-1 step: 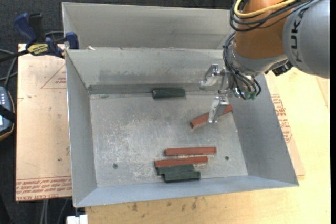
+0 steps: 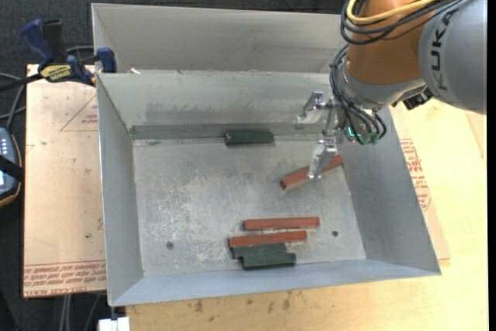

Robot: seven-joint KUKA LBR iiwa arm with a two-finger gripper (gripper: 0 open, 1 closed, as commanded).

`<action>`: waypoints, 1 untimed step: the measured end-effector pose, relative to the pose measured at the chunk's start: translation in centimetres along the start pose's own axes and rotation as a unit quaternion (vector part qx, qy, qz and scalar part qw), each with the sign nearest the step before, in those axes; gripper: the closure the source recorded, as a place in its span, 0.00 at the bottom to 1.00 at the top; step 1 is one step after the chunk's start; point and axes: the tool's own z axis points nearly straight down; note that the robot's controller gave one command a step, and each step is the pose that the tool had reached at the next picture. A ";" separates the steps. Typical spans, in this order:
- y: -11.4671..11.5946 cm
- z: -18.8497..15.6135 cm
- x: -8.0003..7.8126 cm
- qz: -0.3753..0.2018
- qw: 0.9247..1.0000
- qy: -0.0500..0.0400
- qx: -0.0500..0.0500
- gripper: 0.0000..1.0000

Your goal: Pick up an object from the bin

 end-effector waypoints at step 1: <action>-4.2 11.1 2.3 -0.074 0.997 -0.018 -0.001 1.00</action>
Offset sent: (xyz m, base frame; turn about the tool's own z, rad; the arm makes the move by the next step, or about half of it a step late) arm 0.0000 0.0000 0.0000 0.0000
